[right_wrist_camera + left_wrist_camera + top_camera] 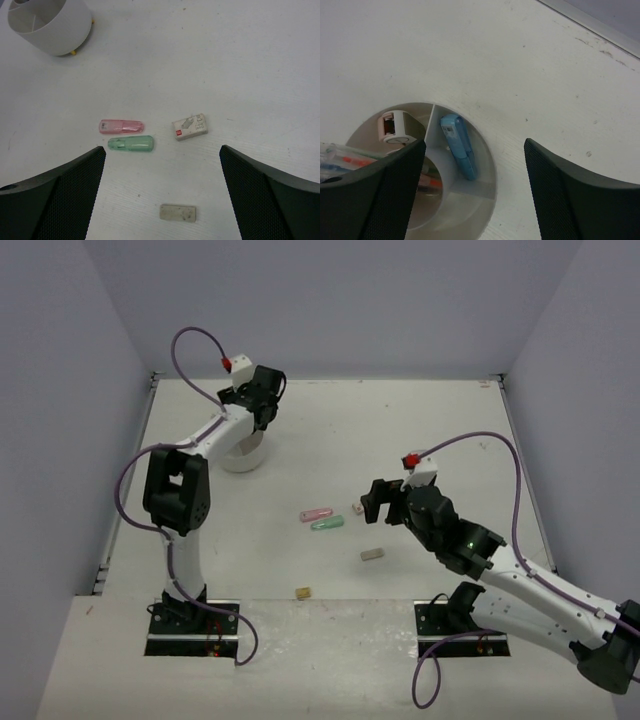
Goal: Sort the stationery into containers
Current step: Place the stationery in the storage box, then pick up the stationery from the center of the board.
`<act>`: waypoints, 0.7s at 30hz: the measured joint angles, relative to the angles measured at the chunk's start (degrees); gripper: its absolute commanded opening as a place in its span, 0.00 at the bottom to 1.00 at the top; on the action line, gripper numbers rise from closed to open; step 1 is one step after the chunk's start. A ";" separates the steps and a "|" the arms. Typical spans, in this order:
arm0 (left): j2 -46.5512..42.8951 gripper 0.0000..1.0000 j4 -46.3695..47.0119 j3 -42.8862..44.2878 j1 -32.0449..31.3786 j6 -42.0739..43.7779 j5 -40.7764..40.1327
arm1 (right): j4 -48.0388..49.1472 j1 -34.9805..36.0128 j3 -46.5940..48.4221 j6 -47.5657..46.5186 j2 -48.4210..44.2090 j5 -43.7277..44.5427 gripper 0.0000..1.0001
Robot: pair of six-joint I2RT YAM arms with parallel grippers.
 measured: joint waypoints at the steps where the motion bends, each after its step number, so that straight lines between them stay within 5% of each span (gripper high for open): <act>1: -0.61 0.86 -0.08 0.00 -0.06 0.03 0.98 | 0.16 -0.01 0.00 -0.10 0.49 -0.13 0.99; 12: -26.73 1.00 1.94 -1.06 -6.65 3.02 15.37 | 3.71 -0.17 0.28 -5.28 14.04 -7.62 0.93; 21: -74.71 1.00 0.45 -28.85 -6.41 6.52 27.07 | -1.96 2.12 14.10 -14.24 33.18 -17.48 0.89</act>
